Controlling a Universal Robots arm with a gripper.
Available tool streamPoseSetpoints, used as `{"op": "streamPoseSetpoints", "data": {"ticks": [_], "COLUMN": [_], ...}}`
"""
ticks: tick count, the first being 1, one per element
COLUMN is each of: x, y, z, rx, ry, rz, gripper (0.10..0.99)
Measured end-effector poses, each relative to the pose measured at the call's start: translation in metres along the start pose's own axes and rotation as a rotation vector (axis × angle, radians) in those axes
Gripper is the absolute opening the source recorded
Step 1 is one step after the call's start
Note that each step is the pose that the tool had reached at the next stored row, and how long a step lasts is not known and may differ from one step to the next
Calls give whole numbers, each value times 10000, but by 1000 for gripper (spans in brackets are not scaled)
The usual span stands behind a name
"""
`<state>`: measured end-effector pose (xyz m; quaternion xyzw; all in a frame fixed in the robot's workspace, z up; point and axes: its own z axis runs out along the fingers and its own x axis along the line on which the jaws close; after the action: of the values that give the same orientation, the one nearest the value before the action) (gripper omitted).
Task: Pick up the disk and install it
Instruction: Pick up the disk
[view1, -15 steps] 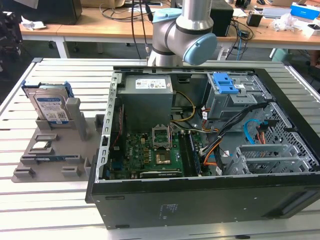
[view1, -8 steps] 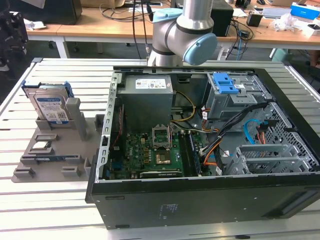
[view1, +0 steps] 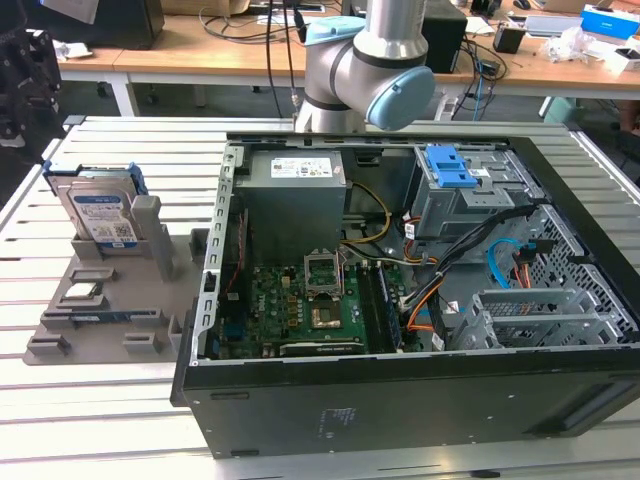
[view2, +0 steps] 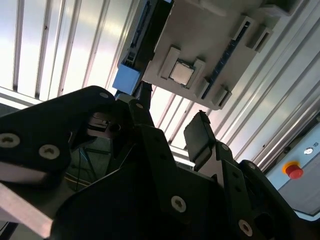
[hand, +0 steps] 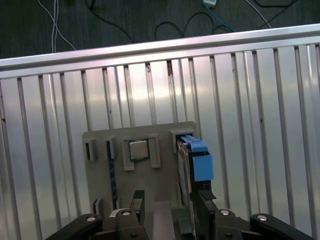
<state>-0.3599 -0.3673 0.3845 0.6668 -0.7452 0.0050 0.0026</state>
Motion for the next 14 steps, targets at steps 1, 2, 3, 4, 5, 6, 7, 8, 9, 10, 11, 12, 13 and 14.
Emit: {"op": "streamPoseSetpoints", "data": {"ticks": [1, 2, 3, 4, 5, 6, 7, 8, 9, 10, 11, 12, 13, 14], "x": [0, 0, 0, 0, -1, -1, -1, -1, -1, -1, -1, -1, -2, -2], "y": [-1, -2, -2, -3, -3, -4, -4, -4, -5, -6, -6, -6, -7, -7], "z": [8, 14, 19, 26, 31, 39, 46, 50, 54, 60, 65, 70, 76, 82], "rx": [0, 0, 0, 0, 0, 1, 0, 0, 1, 0, 1, 1, 1, 1], "ry": [1, 0, 1, 0, 0, 0, 0, 0, 0, 0, 0, 0, 0, 0], "rz": [0, 0, 0, 0, 0, 0, 0, 0, 0, 0, 0, 0, 0, 1], "gripper": [541, 541, 541, 541, 541, 541, 541, 541, 541, 541, 541, 541, 541, 541]}}
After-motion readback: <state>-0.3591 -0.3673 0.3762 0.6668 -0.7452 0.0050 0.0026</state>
